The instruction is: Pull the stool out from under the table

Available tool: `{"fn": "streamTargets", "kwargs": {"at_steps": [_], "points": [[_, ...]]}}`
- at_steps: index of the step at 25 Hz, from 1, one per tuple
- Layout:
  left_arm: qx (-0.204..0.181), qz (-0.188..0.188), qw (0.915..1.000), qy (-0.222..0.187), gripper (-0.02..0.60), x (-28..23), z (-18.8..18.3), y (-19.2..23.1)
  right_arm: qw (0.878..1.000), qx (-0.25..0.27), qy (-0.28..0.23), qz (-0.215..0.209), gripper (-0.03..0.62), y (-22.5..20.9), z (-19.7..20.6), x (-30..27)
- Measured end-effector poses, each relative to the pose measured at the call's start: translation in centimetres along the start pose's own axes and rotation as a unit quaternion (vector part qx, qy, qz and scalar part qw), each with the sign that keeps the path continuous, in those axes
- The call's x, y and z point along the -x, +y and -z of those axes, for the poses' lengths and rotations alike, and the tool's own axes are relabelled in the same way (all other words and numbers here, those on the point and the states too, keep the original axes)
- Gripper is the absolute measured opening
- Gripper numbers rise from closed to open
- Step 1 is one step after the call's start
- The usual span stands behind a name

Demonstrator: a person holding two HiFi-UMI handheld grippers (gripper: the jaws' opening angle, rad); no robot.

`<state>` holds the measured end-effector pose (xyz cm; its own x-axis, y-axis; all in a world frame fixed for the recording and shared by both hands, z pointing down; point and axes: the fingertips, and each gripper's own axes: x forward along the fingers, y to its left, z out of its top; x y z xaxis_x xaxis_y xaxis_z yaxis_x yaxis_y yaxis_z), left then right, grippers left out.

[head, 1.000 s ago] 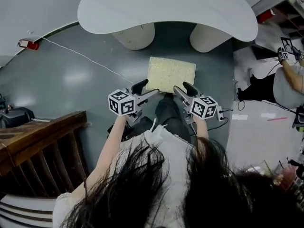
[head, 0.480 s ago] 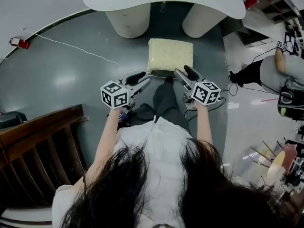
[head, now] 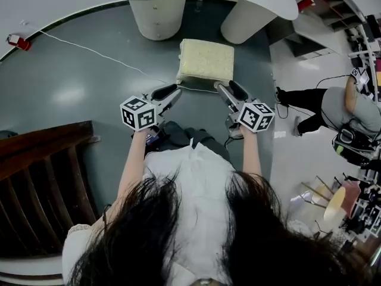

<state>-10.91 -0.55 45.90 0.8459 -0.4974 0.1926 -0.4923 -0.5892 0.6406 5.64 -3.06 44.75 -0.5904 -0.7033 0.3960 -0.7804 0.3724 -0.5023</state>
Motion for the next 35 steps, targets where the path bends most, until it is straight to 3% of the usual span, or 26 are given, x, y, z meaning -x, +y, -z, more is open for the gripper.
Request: {"fn": "streamTargets", "kwargs": {"at_steps": [7, 12, 24, 35], "points": [[-0.007, -0.010, 0.9997, -0.020, 0.107, 0.6, 0.4, -3.6, 1.000, -0.002, -0.009, -0.029, 0.259, 1.9, 0.6, 3.5], [-0.016, -0.016, 0.9992, -0.032, 0.107, 0.1, 1.9, -8.3, 0.998, -0.015, -0.022, -0.061, 0.167, 2.9, 2.1, 8.9], [-0.033, -0.017, 0.9993, -0.003, 0.107, -1.7, 9.8, -18.7, 0.994, 0.018, -0.003, -0.107, 0.083, 3.3, 7.6, 18.4], [-0.049, -0.029, 0.9981, 0.022, 0.107, -1.1, 14.4, -22.5, 0.990, 0.049, 0.003, -0.134, 0.064, 4.8, 10.7, 21.3]]}}
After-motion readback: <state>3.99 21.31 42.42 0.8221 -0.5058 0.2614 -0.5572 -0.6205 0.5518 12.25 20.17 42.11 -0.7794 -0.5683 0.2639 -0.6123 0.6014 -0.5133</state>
